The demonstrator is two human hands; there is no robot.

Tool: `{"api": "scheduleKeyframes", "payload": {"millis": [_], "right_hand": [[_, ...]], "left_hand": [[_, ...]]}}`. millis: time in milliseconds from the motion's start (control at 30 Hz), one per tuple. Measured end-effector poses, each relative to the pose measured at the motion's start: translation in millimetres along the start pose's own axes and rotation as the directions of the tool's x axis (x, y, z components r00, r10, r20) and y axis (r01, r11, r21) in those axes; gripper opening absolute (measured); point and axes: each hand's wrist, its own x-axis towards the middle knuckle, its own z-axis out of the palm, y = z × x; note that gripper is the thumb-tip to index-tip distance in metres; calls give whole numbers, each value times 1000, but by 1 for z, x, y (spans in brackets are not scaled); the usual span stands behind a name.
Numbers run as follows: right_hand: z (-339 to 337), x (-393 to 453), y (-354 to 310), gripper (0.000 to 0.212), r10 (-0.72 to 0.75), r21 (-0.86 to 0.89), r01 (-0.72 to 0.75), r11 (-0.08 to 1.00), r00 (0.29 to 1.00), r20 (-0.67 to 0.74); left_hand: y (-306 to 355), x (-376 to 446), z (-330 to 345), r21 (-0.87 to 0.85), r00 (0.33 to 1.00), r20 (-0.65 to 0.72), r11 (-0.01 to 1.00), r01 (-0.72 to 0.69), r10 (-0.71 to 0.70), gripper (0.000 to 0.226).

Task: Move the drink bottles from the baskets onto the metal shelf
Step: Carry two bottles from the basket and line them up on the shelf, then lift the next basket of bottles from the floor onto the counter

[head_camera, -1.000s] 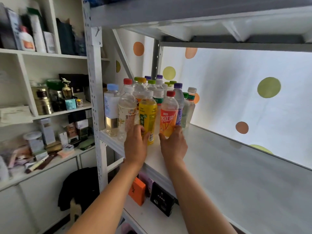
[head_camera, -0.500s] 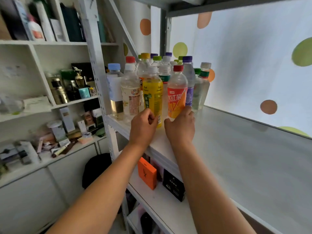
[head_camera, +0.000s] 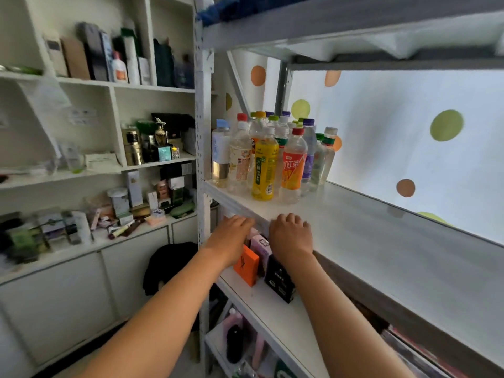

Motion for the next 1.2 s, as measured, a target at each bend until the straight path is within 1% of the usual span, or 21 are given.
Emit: {"api": "scheduleKeyframes", "payload": {"millis": [33,100,133,233,300,367,467,533,600,700,800,967,1033,1100,1200], "right_hand": [[1,-16,-4,56,-24,-43,24,999,1000,-9],[5,-46,-12,61,-51,-44,50,998,999,-18],[8,-62,-17,61,-73,-20,73,997,997,-15],[21,-111,-33,62,-143,111,140,984,990,16],[33,-146,-47,65,-195,123,184,975,977,84],[47,-178,-61,65,-234,118,216,969,958,164],[64,-211,-77,63,-291,158,259,953,927,236],[68,-223,-85,61,-332,170,297,940,912,243],[68,-228,-91,61,-350,179,312,933,903,249],[65,-235,-97,63,-357,251,299,921,906,229],[73,-247,-95,63,-389,300,318,900,895,219],[113,-257,-88,64,-433,331,343,879,865,254],[125,-260,-91,65,-461,342,366,866,848,262],[134,-266,-100,65,-508,374,396,839,817,274],[144,-274,-125,65,-594,424,459,780,756,274]], "left_hand": [[2,-17,-5,-1,1000,-4,1000,3,-3,70],[0,-51,-9,-18,1000,-26,1000,12,-12,70],[-5,-67,-9,-37,999,-31,999,24,-25,68],[-20,-120,2,-68,992,-34,991,120,-122,59],[-24,-160,8,-111,981,-21,976,188,-191,59],[-25,-200,17,-113,966,16,959,259,-259,59],[-25,-247,35,-109,953,59,947,301,-296,61],[-26,-268,44,-155,947,71,935,319,-312,61],[-25,-280,45,-157,940,70,927,340,-333,63],[-21,-290,41,-87,932,44,928,361,-359,63],[-14,-298,44,-24,919,63,920,392,-390,64],[-4,-328,69,35,868,139,878,478,-478,62],[0,-341,74,46,836,158,849,526,-526,63],[1,-356,77,35,796,161,809,587,-584,61],[0,-380,80,45,740,130,750,660,-660,60]]}}
